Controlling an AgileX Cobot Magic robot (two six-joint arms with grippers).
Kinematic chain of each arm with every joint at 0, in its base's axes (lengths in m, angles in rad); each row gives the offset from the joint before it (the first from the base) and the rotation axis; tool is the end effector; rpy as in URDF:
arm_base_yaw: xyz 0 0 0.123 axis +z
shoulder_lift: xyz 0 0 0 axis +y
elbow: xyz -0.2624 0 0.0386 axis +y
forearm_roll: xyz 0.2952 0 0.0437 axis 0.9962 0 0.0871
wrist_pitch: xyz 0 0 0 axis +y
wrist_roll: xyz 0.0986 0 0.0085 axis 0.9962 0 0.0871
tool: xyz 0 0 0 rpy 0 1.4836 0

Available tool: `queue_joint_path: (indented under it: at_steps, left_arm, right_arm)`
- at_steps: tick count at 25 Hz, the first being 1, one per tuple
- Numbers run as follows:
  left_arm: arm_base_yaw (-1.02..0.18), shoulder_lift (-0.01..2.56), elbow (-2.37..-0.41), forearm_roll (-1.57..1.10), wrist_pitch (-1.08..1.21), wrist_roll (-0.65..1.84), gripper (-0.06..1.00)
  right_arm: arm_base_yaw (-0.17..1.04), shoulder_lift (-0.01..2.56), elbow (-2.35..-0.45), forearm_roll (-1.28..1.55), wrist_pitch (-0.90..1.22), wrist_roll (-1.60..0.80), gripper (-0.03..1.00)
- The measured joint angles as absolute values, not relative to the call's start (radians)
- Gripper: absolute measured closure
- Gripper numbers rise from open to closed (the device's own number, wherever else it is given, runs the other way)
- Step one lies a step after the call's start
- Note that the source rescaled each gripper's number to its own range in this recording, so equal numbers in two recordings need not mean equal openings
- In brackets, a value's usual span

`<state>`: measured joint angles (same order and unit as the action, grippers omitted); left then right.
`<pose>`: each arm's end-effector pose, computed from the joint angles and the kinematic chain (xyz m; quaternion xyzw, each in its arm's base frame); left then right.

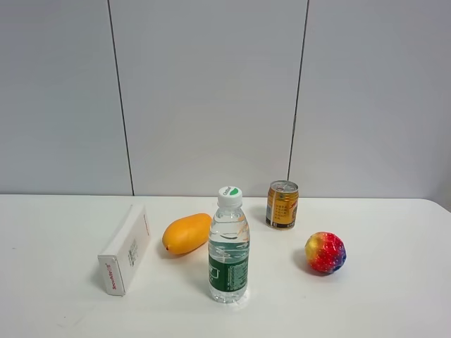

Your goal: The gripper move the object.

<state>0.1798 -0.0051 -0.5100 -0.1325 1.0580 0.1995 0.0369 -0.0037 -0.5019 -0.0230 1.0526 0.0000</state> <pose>0.0622 -0.0003 0.3007 0.0113 0.8466 0.0346 0.5309 0.0632 0.0004 0.2978 -0.0152 0.8494 -0.0018 0.5275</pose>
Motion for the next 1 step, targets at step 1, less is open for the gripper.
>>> queue_joint_path:
  at_steps: [1]
  left_arm:
    - [0.18,-0.005,-0.51,-0.132,1.058,0.199,-0.06]
  right_arm:
    - [0.037,-0.004,-0.502,-0.023,1.053,0.0,-0.03]
